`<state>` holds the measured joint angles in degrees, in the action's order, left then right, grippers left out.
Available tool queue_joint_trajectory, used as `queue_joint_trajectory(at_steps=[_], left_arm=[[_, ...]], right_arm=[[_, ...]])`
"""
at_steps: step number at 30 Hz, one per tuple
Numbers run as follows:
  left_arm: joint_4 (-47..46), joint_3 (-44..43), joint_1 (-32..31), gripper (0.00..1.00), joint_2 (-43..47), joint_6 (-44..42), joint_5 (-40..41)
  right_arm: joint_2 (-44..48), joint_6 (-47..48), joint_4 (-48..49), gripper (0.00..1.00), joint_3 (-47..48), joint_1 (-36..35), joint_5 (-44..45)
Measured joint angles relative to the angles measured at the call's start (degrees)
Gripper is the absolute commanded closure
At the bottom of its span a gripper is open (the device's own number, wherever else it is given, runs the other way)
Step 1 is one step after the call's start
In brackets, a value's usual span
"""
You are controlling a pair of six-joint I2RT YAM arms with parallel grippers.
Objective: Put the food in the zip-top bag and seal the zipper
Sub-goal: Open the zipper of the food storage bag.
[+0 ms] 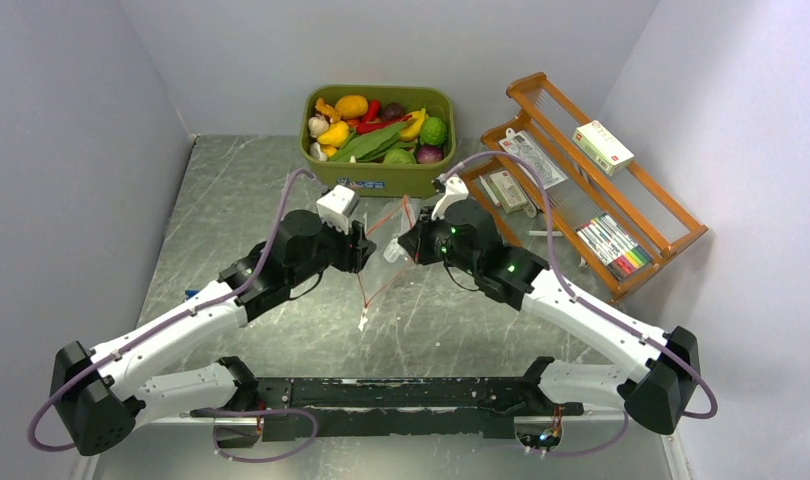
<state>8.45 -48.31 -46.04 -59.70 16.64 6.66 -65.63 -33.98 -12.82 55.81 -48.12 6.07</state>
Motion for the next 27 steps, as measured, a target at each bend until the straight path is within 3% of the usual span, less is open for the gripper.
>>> queue_joint_trajectory(at_steps=[2,3,5,6,13,20,24,27], left_arm=[[-0.04,-0.07,0.00,0.55,-0.50,-0.33,-0.76],[-0.04,-0.07,0.00,0.63,-0.83,-0.57,-0.83],[-0.07,-0.07,0.02,0.90,-1.46,-0.92,-0.85],[-0.02,-0.07,0.02,0.93,-1.81,-1.11,-0.85],[0.52,-0.17,0.04,0.93,-1.31,-0.85,1.01],[-1.36,-0.04,0.07,0.93,2.16,1.60,5.97],[-1.07,-0.04,0.09,0.93,1.03,2.49,7.28],[-1.33,0.07,0.09,0.93,0.94,3.78,7.15]], right_arm=[[-0.11,0.48,-0.81,1.00,0.46,0.00,-1.07],[-0.28,0.72,-1.27,1.00,0.94,0.02,-1.60],[-0.52,1.36,-2.03,1.00,1.97,0.00,-2.62],[-0.61,1.68,-2.60,1.00,2.56,0.00,-2.99],[-0.90,1.88,-13.38,0.99,9.68,0.00,3.89],[0.15,-0.66,-17.16,0.97,10.88,0.00,6.03],[-0.59,-3.54,-15.93,0.81,9.18,-0.02,4.57],[-0.83,-6.05,-12.57,0.78,5.55,-0.02,3.34]])
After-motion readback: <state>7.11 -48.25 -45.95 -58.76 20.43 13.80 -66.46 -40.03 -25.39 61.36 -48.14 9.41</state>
